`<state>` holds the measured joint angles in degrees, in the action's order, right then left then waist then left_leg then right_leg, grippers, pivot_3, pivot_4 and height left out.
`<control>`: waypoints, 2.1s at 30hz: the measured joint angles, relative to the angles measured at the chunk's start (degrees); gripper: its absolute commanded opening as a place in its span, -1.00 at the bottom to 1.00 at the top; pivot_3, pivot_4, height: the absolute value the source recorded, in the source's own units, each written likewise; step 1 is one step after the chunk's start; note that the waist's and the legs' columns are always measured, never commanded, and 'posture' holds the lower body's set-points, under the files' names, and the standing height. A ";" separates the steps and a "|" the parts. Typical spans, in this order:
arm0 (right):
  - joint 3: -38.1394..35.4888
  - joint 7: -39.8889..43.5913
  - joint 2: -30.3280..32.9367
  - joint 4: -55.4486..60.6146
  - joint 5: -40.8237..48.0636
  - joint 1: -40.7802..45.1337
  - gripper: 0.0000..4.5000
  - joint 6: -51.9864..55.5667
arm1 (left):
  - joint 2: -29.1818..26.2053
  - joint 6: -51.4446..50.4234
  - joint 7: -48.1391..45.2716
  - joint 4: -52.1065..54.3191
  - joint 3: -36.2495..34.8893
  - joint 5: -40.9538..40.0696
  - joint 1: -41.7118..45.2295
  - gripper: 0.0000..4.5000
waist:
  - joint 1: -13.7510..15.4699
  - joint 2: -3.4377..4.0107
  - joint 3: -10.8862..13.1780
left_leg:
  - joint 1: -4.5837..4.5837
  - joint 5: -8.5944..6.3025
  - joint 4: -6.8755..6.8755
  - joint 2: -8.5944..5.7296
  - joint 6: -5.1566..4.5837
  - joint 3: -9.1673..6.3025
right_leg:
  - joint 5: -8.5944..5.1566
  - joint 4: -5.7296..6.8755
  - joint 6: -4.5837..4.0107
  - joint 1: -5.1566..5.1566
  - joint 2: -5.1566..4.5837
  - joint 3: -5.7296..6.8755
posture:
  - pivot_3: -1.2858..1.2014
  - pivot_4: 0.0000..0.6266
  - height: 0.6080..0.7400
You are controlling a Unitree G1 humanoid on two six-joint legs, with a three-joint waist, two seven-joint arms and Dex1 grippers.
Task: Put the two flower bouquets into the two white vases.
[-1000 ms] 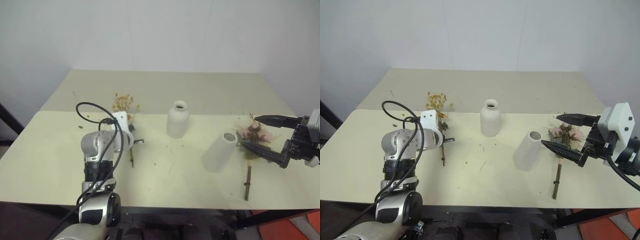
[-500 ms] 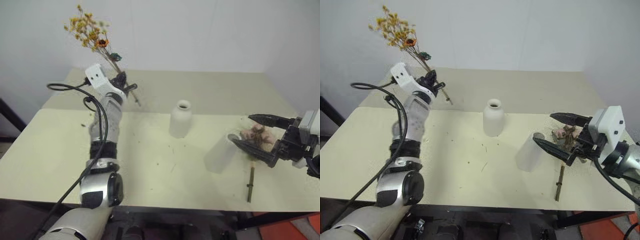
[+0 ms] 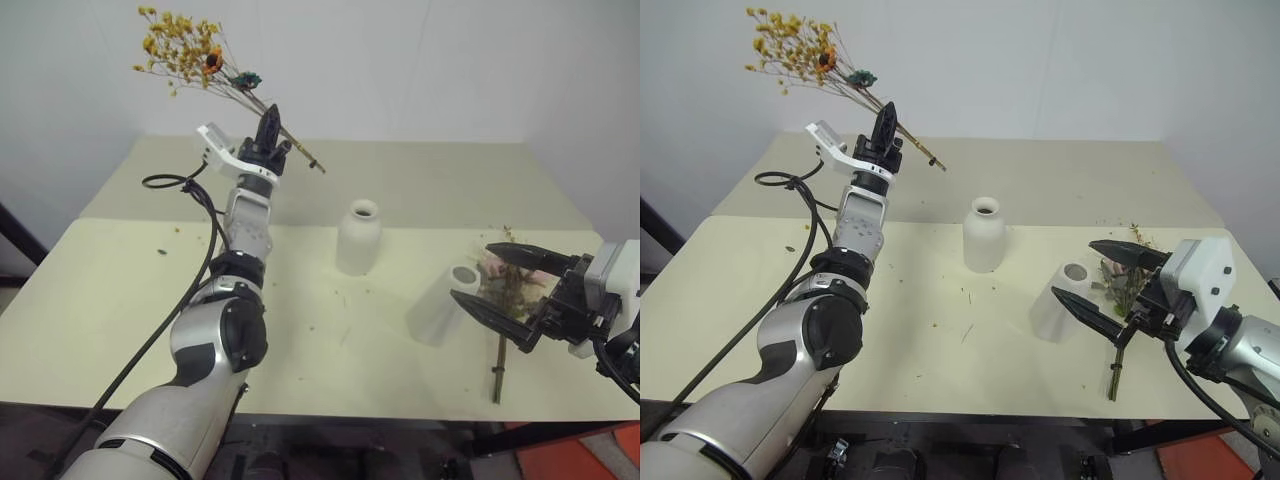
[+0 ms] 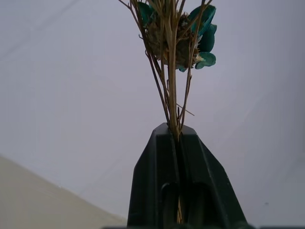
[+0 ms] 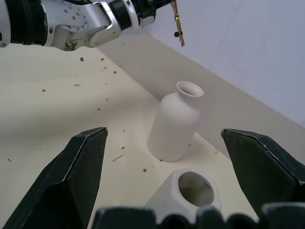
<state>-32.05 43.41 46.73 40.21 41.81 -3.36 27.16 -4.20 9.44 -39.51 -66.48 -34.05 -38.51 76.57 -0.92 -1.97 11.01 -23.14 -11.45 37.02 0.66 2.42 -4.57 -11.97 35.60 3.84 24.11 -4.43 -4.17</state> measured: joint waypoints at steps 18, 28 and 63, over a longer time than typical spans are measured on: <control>-2.91 -3.11 0.75 4.15 2.22 -3.77 1.00 1.12 | 3.64 3.18 -9.37 -4.34 6.24 8.59 1.22 -0.98 | 0.00 0.00 0.00 | 0.03 0.00 0.00 0.00 0.00 0.00 | -0.01 0.04 0.01 -0.01 0.01 -0.01 | 0.03 -0.52 1.00; -3.44 -4.98 0.55 5.27 2.24 -5.45 1.00 1.12 | 3.90 6.85 -10.69 -6.12 10.46 14.63 1.14 -0.98 | 0.02 0.00 0.00 | 0.04 0.00 0.00 0.00 0.00 0.00 | -0.01 0.04 0.01 -0.02 0.01 -0.02 | 0.03 -0.52 1.00; -5.08 -7.33 0.55 6.44 2.30 -8.29 1.00 1.25 | 2.32 11.76 -8.04 -8.24 21.26 30.27 -3.24 0.99 | -0.09 0.00 0.00 | 0.15 0.00 0.00 0.00 0.00 0.01 | -0.01 0.15 0.01 -0.06 0.02 -0.05 | 0.03 -0.52 1.00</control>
<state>-37.13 36.09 47.28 46.65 44.11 -11.65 28.41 -1.88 21.20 -47.55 -74.72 -12.80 -8.25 73.33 -1.01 -1.97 11.01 -22.99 -11.45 37.02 0.66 2.42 -4.56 -11.98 35.75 3.85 24.05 -4.41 -4.23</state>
